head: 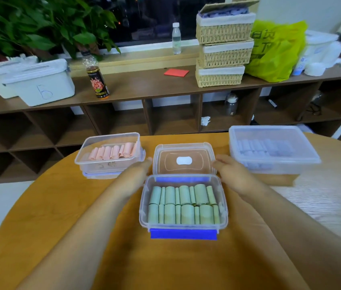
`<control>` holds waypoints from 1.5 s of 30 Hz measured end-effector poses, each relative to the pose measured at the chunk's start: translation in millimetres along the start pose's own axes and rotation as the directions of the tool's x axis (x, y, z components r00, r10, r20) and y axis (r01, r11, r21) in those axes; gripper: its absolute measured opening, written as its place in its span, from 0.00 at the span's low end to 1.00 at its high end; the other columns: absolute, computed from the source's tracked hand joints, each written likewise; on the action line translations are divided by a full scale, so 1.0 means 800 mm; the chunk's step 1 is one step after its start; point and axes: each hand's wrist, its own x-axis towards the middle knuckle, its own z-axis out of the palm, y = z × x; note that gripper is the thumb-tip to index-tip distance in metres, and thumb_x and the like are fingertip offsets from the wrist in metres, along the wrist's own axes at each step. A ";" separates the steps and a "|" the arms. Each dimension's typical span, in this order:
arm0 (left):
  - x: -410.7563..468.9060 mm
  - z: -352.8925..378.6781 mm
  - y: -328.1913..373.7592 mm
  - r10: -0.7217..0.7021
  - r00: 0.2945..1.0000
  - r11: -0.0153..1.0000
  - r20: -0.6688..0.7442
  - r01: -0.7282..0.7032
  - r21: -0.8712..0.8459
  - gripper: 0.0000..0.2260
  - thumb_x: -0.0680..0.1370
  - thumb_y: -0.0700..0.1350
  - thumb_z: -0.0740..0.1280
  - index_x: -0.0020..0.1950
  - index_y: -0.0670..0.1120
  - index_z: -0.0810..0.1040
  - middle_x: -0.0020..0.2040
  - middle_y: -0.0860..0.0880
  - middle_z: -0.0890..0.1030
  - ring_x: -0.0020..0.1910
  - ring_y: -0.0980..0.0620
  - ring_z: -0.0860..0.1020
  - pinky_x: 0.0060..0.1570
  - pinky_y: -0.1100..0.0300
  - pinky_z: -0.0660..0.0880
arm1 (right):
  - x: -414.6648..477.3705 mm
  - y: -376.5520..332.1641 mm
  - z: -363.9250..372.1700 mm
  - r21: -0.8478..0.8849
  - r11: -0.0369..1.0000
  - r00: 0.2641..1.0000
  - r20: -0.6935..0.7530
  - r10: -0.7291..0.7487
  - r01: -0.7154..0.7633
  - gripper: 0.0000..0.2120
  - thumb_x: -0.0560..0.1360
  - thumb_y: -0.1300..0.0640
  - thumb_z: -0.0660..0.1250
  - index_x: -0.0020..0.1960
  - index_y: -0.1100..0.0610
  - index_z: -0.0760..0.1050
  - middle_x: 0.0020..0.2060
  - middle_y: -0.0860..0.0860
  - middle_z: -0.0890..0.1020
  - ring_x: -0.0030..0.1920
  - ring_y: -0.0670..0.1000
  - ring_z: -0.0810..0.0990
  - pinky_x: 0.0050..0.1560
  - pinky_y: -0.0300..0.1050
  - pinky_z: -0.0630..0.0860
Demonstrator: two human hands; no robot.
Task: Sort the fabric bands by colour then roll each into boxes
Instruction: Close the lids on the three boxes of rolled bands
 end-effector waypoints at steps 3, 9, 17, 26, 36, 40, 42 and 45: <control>0.012 0.017 0.021 -0.033 0.999 0.999 -0.015 0.032 -0.027 0.25 0.83 0.68 0.59 0.75 0.56 0.71 0.73 0.48 0.78 0.71 0.43 0.77 0.75 0.41 0.71 | 0.013 -0.018 0.009 0.022 1.000 1.000 0.007 -0.001 0.001 0.12 0.85 0.53 0.61 0.67 0.48 0.76 0.61 0.45 0.81 0.60 0.49 0.78 0.62 0.50 0.75; -0.007 0.011 0.034 0.052 0.999 0.985 -0.006 -0.053 -0.165 0.13 0.86 0.61 0.61 0.60 0.55 0.80 0.59 0.53 0.83 0.61 0.49 0.80 0.59 0.53 0.77 | 0.010 -0.007 -0.004 0.120 0.991 0.998 -0.040 -0.048 0.053 0.10 0.83 0.44 0.62 0.60 0.40 0.80 0.62 0.44 0.84 0.64 0.51 0.82 0.71 0.60 0.76; -0.049 0.005 -0.042 0.204 0.972 0.741 -0.115 -0.230 -0.630 0.22 0.89 0.56 0.53 0.69 0.45 0.79 0.65 0.47 0.85 0.67 0.47 0.82 0.66 0.49 0.75 | -0.083 -0.001 -0.008 0.498 0.836 0.974 -0.119 -0.195 0.228 0.18 0.89 0.50 0.55 0.67 0.52 0.81 0.63 0.47 0.85 0.68 0.48 0.82 0.76 0.56 0.70; -0.069 0.034 -0.073 0.286 0.942 0.826 -0.174 -0.335 -0.454 0.13 0.88 0.51 0.62 0.71 0.55 0.79 0.65 0.58 0.84 0.64 0.57 0.82 0.59 0.60 0.78 | -0.115 0.045 0.029 0.241 0.896 0.927 -0.126 -0.353 0.374 0.18 0.87 0.52 0.61 0.75 0.44 0.75 0.75 0.32 0.72 0.77 0.35 0.67 0.79 0.50 0.64; -0.074 0.037 -0.090 0.325 0.936 0.866 -0.134 -0.351 -0.356 0.20 0.86 0.36 0.62 0.75 0.52 0.75 0.70 0.58 0.81 0.68 0.61 0.78 0.64 0.66 0.75 | -0.133 0.074 0.052 -0.088 0.891 0.874 -0.171 -0.454 0.446 0.24 0.86 0.63 0.62 0.78 0.46 0.71 0.78 0.31 0.65 0.79 0.34 0.61 0.76 0.28 0.57; -0.071 0.034 -0.094 0.345 0.936 0.908 -0.072 -0.352 -0.225 0.19 0.88 0.43 0.62 0.75 0.63 0.73 0.69 0.64 0.79 0.67 0.62 0.78 0.64 0.59 0.75 | -0.137 0.082 0.056 -0.167 0.861 0.856 -0.126 -0.501 0.480 0.24 0.88 0.59 0.58 0.82 0.47 0.66 0.82 0.34 0.60 0.82 0.37 0.57 0.80 0.34 0.54; -0.069 0.031 -0.088 0.342 0.939 0.926 -0.046 -0.345 -0.152 0.18 0.88 0.44 0.61 0.72 0.65 0.72 0.62 0.66 0.82 0.61 0.64 0.80 0.56 0.64 0.77 | -0.132 0.081 0.053 -0.197 0.857 0.861 -0.091 -0.500 0.477 0.24 0.88 0.57 0.56 0.83 0.47 0.64 0.82 0.32 0.58 0.82 0.35 0.54 0.80 0.33 0.53; -0.054 0.021 -0.063 0.325 0.946 0.944 -0.014 -0.326 -0.045 0.12 0.86 0.45 0.64 0.64 0.62 0.73 0.54 0.66 0.82 0.55 0.63 0.82 0.48 0.66 0.77 | -0.120 0.083 0.045 -0.288 0.827 0.849 -0.077 -0.522 0.483 0.23 0.88 0.55 0.55 0.83 0.48 0.65 0.82 0.33 0.59 0.82 0.36 0.54 0.82 0.37 0.55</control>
